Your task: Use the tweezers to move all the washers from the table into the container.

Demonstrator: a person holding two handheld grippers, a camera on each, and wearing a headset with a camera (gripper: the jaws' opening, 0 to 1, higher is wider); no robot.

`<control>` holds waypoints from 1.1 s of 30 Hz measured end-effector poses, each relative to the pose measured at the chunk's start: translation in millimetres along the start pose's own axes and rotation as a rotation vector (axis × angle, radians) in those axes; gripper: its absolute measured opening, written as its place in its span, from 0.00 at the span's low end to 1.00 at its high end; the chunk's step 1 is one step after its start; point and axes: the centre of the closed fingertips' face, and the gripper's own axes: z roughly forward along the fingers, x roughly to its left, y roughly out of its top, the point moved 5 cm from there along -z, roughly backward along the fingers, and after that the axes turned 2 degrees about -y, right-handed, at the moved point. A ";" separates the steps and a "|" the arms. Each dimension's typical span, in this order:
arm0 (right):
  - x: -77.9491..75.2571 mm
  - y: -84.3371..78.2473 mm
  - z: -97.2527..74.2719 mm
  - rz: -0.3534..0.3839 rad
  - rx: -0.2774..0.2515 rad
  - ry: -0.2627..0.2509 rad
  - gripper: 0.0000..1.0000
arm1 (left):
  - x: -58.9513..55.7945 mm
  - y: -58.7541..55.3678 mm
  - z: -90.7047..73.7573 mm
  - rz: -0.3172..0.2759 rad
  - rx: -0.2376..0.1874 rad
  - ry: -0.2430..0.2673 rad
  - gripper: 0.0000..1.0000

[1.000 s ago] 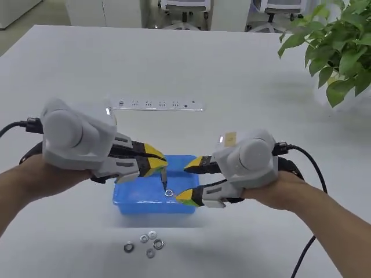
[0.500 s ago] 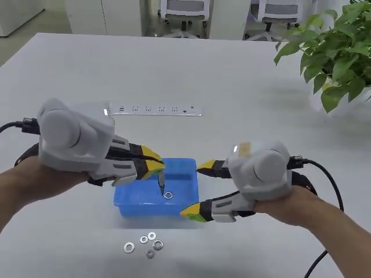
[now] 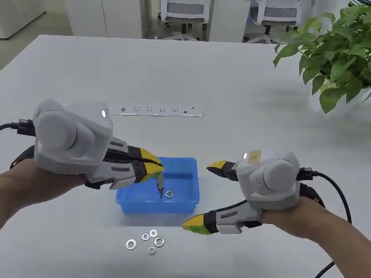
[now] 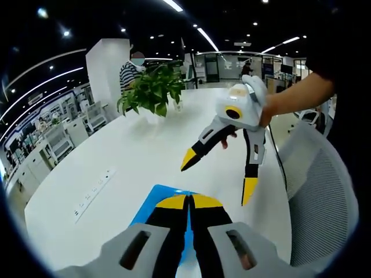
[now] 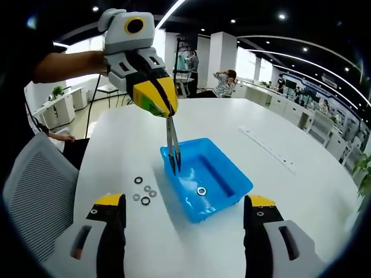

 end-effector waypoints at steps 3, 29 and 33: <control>3.2 -1.6 -0.6 0.011 -0.004 0.002 0.90 | -2.8 -0.6 -2.1 0.003 0.001 -0.001 0.05; 22.0 -15.4 0.5 0.029 0.030 0.010 1.00 | -34.4 -18.5 -5.8 -0.005 0.010 -0.040 0.05; 23.1 -15.8 0.0 0.030 0.032 0.010 1.00 | -37.8 -21.7 -5.3 -0.007 0.013 -0.048 0.05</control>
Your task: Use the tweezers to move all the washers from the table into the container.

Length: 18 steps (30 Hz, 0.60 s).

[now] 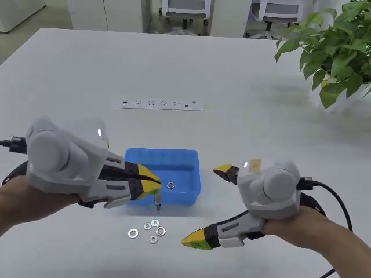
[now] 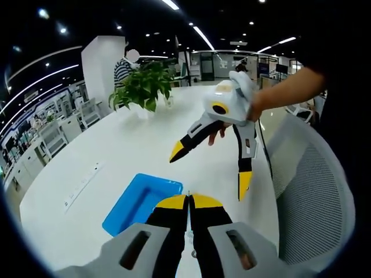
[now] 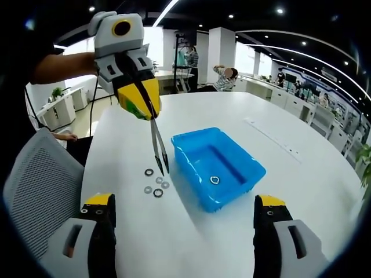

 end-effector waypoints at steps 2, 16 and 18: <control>0.3 -0.5 0.0 0.001 0.002 0.000 1.00 | -1.4 -1.4 0.3 0.001 0.000 -0.004 0.05; 5.8 -3.7 2.3 -0.006 0.015 0.010 1.00 | -15.0 -17.8 2.0 -0.020 0.018 -0.029 0.05; 5.6 -4.1 2.6 -0.005 0.018 0.010 1.00 | -16.8 -19.3 2.5 -0.021 0.021 -0.033 0.05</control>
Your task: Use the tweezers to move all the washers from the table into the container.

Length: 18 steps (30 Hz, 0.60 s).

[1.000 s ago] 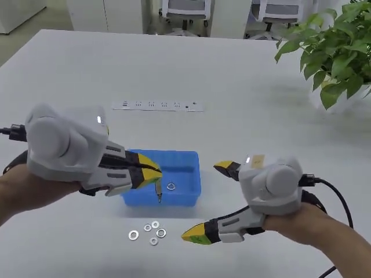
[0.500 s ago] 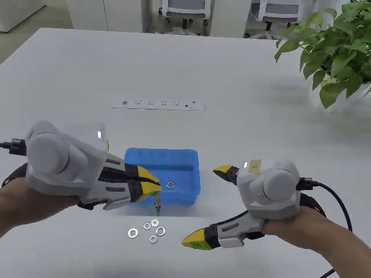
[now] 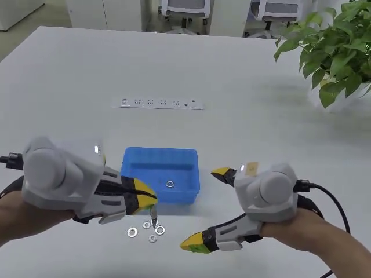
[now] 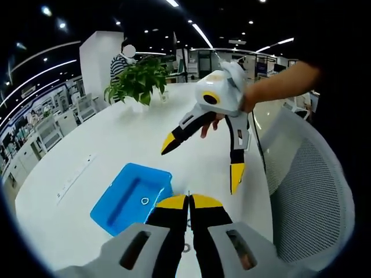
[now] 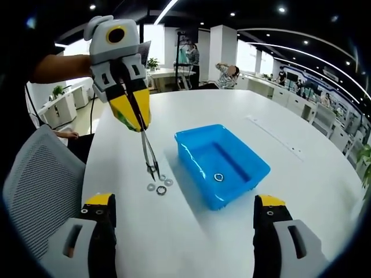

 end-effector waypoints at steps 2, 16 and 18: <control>0.8 0.2 0.0 0.000 -0.001 0.002 1.00 | -1.4 -1.0 0.5 -0.004 0.000 -0.005 0.05; 2.4 -4.4 -0.3 0.000 0.017 0.004 0.99 | -9.2 -10.1 5.5 -0.018 0.013 -0.027 0.05; 2.9 -4.5 0.1 0.001 0.018 0.006 0.98 | -9.5 -11.4 5.9 -0.018 0.014 -0.028 0.05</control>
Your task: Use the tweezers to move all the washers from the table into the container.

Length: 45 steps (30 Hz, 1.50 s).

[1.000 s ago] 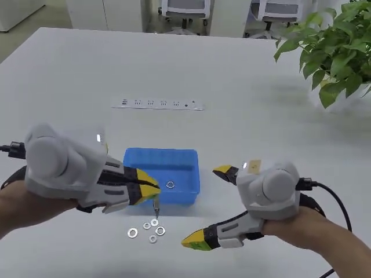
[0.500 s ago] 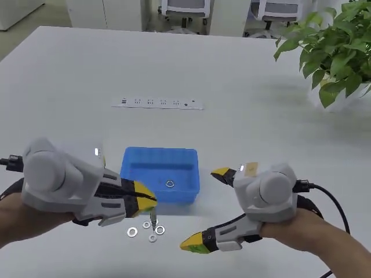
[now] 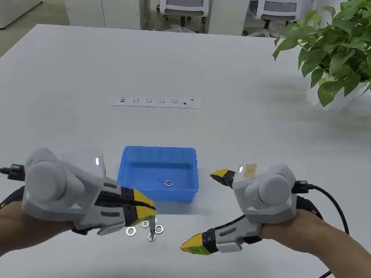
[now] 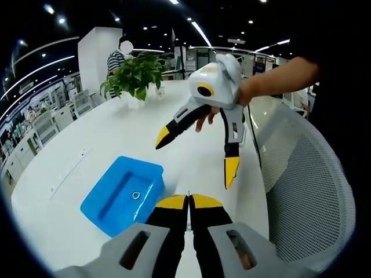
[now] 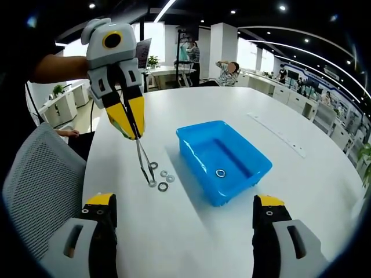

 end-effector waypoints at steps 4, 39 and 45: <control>0.7 -0.9 1.2 0.000 0.003 0.002 0.98 | 0.1 -2.5 0.3 -0.002 -0.008 0.000 0.05; 6.9 2.0 6.3 -0.011 -0.005 0.029 0.96 | -2.6 -4.1 1.7 0.017 0.000 -0.039 0.05; 12.6 6.4 7.9 -0.041 -0.030 0.061 0.90 | -1.6 -4.6 0.0 0.030 0.005 -0.051 0.05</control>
